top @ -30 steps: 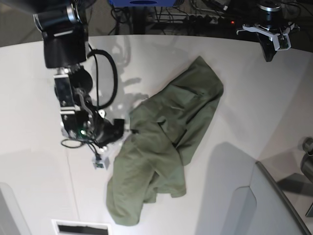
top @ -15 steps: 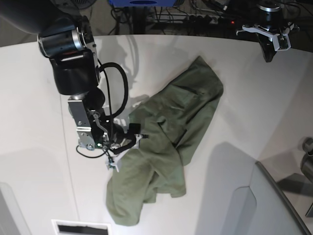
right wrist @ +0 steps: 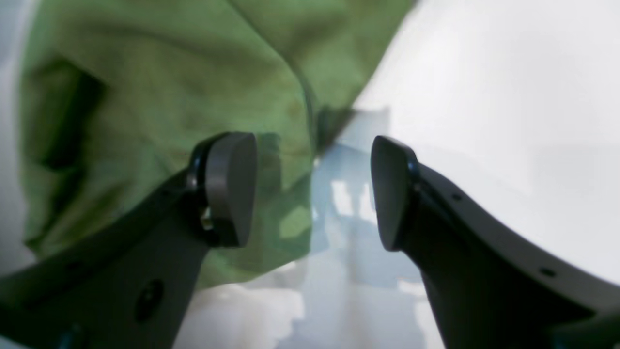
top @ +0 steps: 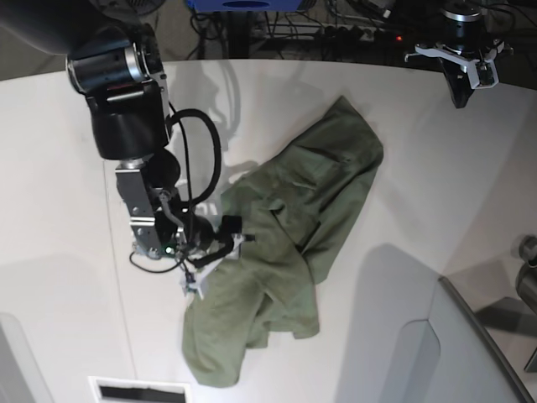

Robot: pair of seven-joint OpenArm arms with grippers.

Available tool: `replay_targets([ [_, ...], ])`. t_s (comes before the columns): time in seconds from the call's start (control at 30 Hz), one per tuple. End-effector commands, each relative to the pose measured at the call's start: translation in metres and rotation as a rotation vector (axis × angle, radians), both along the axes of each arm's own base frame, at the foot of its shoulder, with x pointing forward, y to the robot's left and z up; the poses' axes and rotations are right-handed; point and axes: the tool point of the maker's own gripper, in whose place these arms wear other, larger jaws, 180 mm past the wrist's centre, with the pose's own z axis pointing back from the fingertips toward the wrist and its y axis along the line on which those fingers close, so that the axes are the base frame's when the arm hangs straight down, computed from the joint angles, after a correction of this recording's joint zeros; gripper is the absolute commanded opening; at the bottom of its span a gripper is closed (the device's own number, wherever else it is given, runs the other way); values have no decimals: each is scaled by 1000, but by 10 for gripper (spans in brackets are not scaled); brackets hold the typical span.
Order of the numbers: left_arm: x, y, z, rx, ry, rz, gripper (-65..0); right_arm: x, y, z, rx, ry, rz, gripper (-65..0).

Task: Layout the t-shirt on the table in an organized manner, then fold the t-shirt properly
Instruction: 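Drag the shirt with the right gripper toward the robot's base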

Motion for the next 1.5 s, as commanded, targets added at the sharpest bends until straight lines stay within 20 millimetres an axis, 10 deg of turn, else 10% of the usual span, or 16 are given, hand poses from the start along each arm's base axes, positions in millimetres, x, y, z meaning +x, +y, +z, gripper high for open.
replay_targets([
  [0.0,1,1,8,12,-25,-7,-650,18,6,13,17,-49,-3,-299],
  [1.0,-9,7,-4,10,10,13,-650,6,39,-1,-95,-38,60,-306],
  [1.2,-9,7,-4,10,10,13,-650,6,36,-1,-98,-33,58,-590],
  [1.47,-9,7,-4,11,9,14,-650,4,38,35,-51,-99,70,-650],
])
